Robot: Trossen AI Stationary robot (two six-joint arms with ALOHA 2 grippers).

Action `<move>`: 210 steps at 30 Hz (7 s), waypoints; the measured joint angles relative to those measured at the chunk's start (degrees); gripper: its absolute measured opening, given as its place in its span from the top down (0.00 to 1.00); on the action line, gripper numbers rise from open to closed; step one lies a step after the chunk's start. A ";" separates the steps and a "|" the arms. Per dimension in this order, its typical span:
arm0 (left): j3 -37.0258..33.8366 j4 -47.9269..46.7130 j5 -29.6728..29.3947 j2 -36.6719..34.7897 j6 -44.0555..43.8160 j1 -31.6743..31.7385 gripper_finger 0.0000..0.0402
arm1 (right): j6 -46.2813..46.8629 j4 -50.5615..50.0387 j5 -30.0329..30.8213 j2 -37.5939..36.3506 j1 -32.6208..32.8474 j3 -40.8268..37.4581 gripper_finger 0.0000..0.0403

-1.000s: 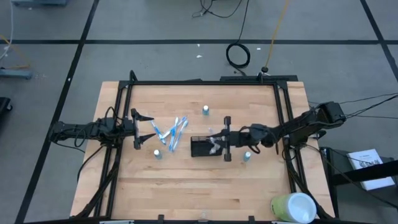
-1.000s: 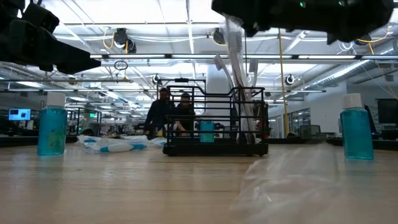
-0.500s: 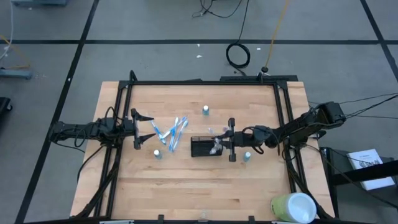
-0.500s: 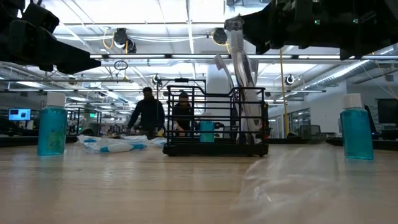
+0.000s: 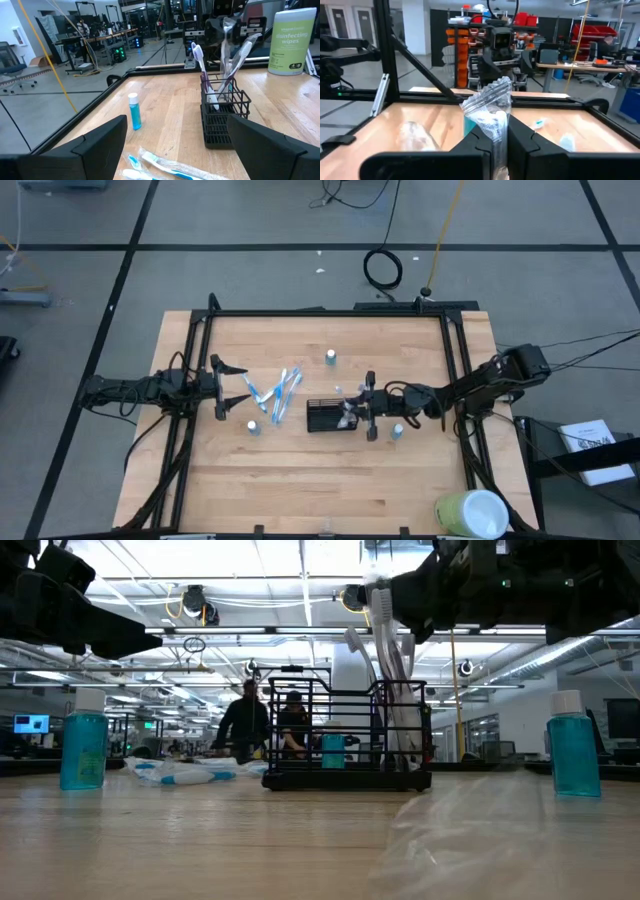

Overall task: Pick & Place toothbrushing station
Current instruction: Put the purple toothbrush into the right section of the wire organizer, then put the bottom right mouthwash into the middle section of the wire organizer

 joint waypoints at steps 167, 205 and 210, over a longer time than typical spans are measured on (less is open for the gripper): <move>0.02 -0.03 -0.07 -0.01 0.00 0.00 0.12 | 46.15 -87.47 -4.64 -65.12 15.47 -11.32 0.50; 0.02 0.00 -0.03 0.00 0.00 -0.01 0.12 | 43.86 -74.08 1.26 -45.17 22.63 -19.02 0.59; 0.02 0.00 -0.04 0.00 0.00 -0.01 0.13 | 44.49 -93.32 1.24 -46.21 20.95 -12.46 0.56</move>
